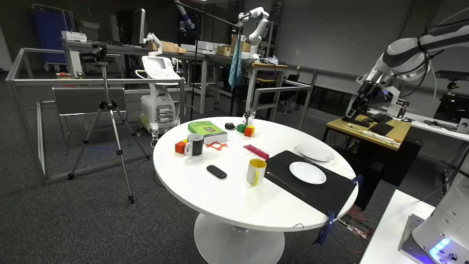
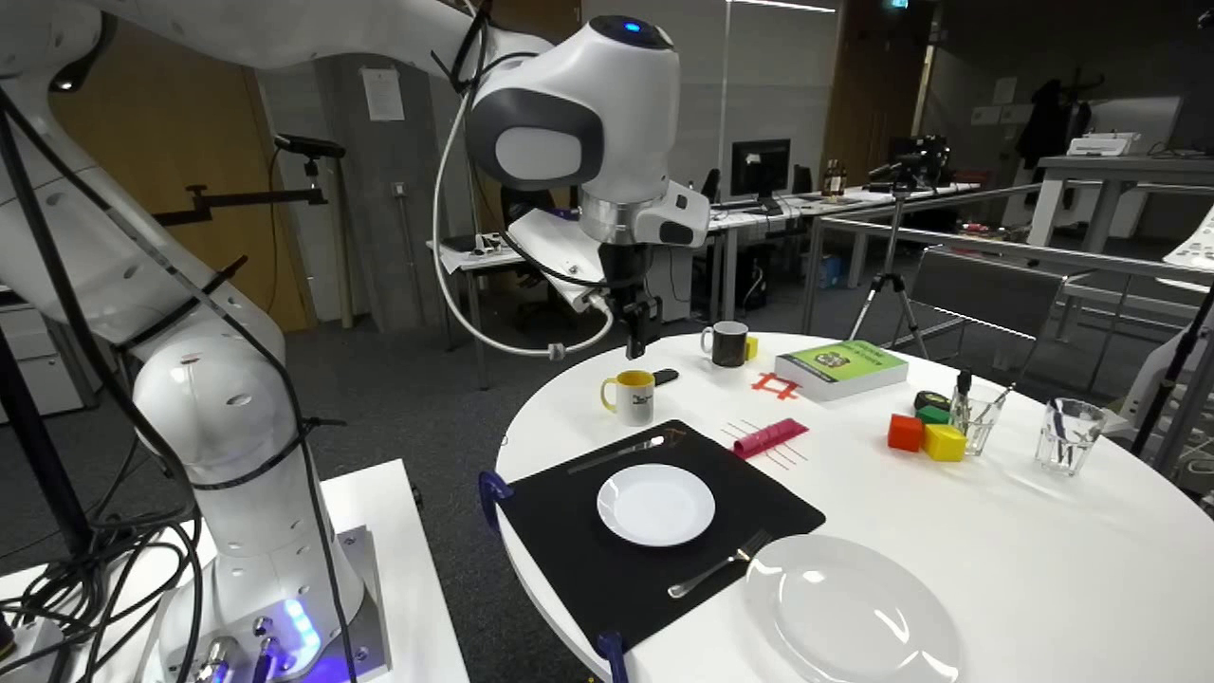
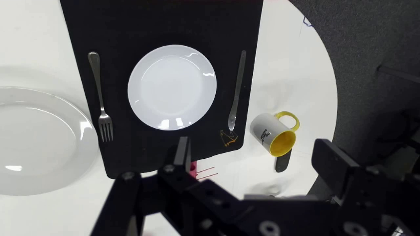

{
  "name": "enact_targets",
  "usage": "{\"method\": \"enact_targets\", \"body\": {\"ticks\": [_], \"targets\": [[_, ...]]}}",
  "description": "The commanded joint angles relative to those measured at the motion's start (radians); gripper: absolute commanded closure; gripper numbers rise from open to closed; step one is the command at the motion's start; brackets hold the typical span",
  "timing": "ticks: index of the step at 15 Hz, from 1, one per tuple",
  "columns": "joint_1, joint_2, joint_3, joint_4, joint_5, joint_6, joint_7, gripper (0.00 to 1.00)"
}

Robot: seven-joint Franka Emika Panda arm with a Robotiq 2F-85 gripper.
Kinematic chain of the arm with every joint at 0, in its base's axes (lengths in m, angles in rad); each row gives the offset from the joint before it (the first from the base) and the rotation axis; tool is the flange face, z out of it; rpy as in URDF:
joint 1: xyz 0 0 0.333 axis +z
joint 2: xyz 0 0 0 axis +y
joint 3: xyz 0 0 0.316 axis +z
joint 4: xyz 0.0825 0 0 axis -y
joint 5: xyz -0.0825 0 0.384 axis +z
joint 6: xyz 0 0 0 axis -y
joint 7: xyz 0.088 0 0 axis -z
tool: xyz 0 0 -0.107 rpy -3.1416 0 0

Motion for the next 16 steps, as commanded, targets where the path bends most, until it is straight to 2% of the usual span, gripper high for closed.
{"method": "enact_targets", "body": {"ticks": [1, 7, 12, 16], "targets": [[-0.036, 0.007, 0.032, 0.003, 0.017, -0.007, -0.014, 0.00], [-0.042, 0.021, 0.037, 0.019, 0.021, 0.011, -0.021, 0.00], [-0.058, 0.117, -0.011, 0.088, 0.041, -0.005, -0.070, 0.00], [-0.081, 0.238, -0.046, 0.169, 0.090, -0.016, -0.156, 0.00]]}}
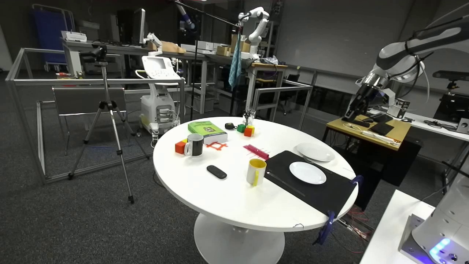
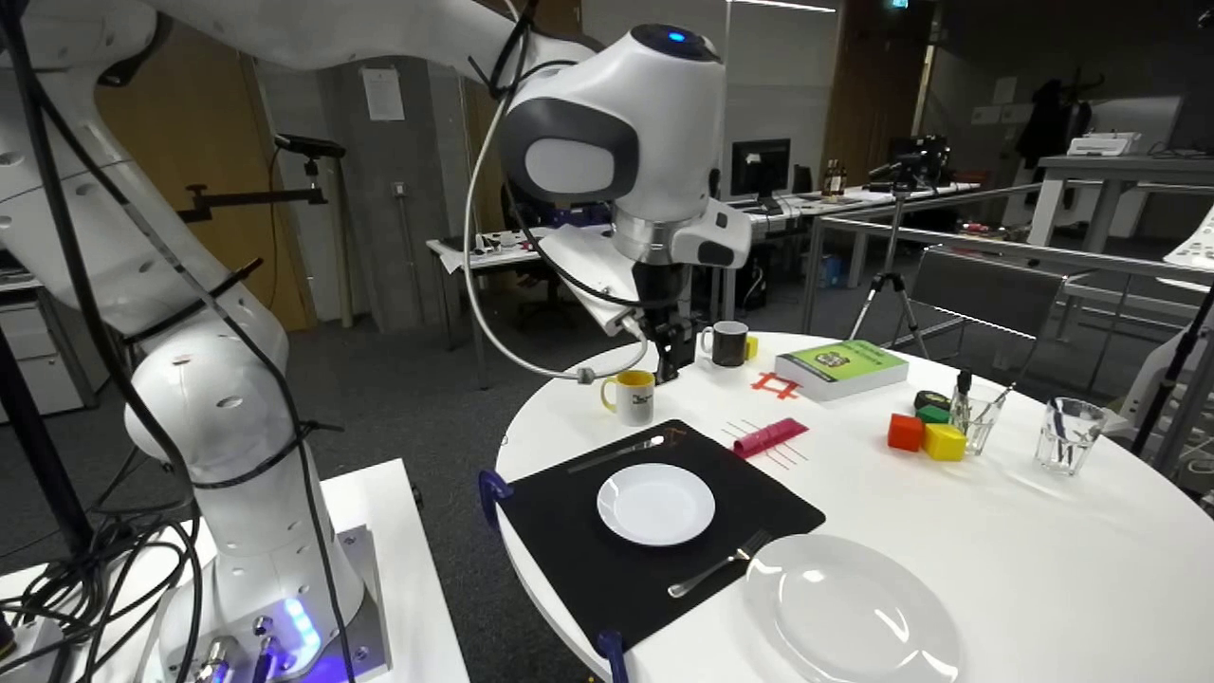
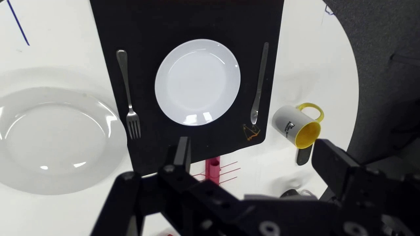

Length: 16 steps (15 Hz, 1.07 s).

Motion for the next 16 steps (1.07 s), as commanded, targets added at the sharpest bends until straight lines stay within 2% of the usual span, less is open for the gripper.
{"method": "enact_targets", "body": {"ticks": [1, 6, 16], "targets": [[-0.035, 0.146, -0.014, 0.115, 0.074, -0.031, -0.112, 0.00], [-0.097, 0.313, 0.020, 0.203, 0.136, -0.048, -0.231, 0.00], [-0.251, 0.554, 0.162, 0.308, 0.265, -0.037, -0.431, 0.00]]}}
